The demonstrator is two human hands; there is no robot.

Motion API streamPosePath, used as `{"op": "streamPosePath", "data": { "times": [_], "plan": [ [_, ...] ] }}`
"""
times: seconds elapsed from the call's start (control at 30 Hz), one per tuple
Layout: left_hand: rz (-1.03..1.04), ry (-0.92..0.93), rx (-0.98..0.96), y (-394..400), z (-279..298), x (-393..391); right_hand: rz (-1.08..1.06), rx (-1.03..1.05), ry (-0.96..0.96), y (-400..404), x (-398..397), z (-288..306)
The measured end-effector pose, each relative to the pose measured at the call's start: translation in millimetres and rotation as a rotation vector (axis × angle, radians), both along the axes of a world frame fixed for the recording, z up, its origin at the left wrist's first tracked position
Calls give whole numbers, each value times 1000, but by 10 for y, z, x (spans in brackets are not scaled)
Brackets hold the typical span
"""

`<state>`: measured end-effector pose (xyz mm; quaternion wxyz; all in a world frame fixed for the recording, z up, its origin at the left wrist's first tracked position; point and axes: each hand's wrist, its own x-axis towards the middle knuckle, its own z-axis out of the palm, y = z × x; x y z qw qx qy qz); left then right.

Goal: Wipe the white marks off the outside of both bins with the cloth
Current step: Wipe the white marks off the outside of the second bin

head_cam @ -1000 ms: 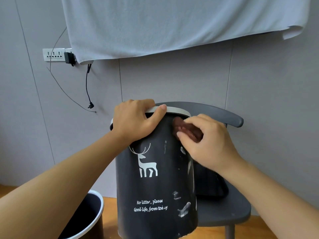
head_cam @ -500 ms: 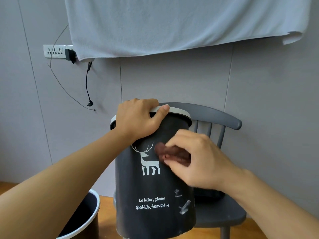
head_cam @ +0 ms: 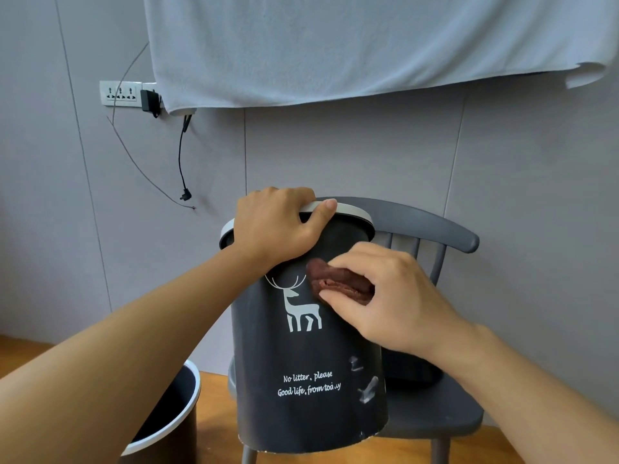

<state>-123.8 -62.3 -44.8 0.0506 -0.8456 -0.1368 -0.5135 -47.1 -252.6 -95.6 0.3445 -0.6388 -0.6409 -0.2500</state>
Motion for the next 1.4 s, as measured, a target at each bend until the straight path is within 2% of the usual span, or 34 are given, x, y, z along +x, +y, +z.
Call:
{"op": "streamPosePath", "data": {
  "times": [0.1, 0.27, 0.33, 0.4, 0.47, 0.53, 0.7, 0.9, 0.97, 1.07, 1.13, 1.27, 1.4],
  "plan": [
    [-13, 8, 16, -10, 1, 21, -18, 13, -20, 82, -24, 78],
    [26, 4, -33, 115, -14, 16, 28, -319, -104, -91, -47, -2],
    [24, -9, -32, 128, -19, 28, 18, -231, -72, -72, -17, -12],
    [5, -18, -4, 104, -22, 54, -34, -14, 24, -12, 23, -5],
    [-3, -21, 23, 79, -20, 79, -89, 113, 95, 29, 50, -39],
    [12, -16, 20, 78, -16, 87, -64, 80, 111, -13, 40, -146],
    [75, -25, -23, 168, -26, 63, 51, -295, 37, -248, -94, -398],
    [72, -12, -2, 76, -15, 64, -64, 23, 133, -163, -84, -327],
    [75, -12, -1, 68, -22, 62, -29, -55, 98, -222, -115, -378],
    [64, -15, -6, 105, -32, 44, 22, -308, 48, -325, -171, -408],
    [65, -19, -8, 105, -33, 39, -7, -223, 81, -331, -117, -326],
    [58, -22, -21, 72, -39, 54, -95, 171, 322, -354, 56, -200],
    [48, -8, -22, 88, -52, 56, -140, 254, 383, -338, 82, -401]
  ]
}}
